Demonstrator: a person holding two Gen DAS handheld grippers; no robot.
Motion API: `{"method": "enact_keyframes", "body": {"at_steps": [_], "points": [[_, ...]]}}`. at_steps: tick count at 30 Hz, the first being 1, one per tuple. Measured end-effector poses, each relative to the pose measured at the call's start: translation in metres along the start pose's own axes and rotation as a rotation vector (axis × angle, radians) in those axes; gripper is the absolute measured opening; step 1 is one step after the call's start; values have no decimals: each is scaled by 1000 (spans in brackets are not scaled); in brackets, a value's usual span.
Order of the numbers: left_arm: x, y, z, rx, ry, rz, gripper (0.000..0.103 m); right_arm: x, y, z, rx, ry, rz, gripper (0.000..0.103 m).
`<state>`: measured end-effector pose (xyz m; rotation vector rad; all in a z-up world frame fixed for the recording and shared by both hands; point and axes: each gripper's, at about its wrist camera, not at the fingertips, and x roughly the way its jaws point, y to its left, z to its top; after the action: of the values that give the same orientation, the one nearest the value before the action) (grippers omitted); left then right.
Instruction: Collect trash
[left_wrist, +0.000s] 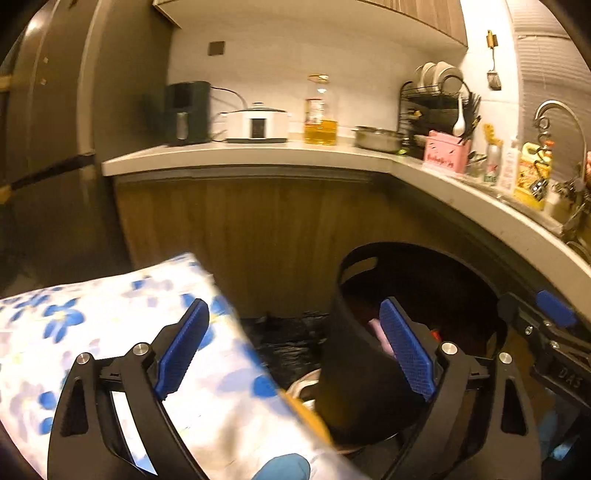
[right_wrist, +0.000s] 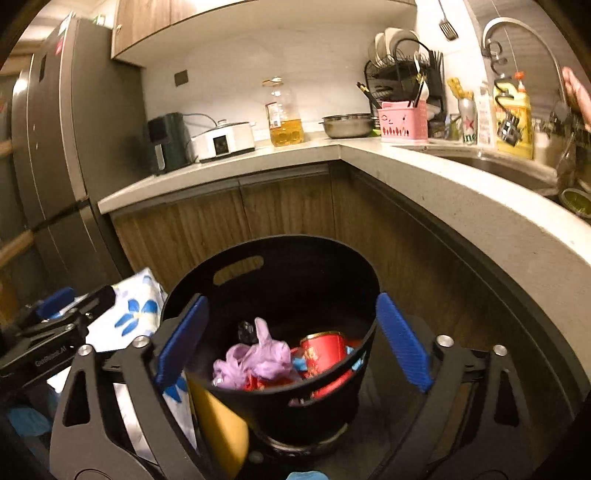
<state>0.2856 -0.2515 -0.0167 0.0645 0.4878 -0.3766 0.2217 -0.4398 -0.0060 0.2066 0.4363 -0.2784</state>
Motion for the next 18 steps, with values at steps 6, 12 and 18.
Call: {"method": "enact_keyframes", "body": {"at_steps": [6,12,18], "points": [[-44,14,-12,9,-35,81,97,-29,28,-14,-50,7,-19,98],[-85,27,-25,5,-52,139,97,-60,48,-25,-71,7,-25,98],[-115,38,-45,-8,-37,144,97,-93,60,-39,-84,7,-54,98]]}}
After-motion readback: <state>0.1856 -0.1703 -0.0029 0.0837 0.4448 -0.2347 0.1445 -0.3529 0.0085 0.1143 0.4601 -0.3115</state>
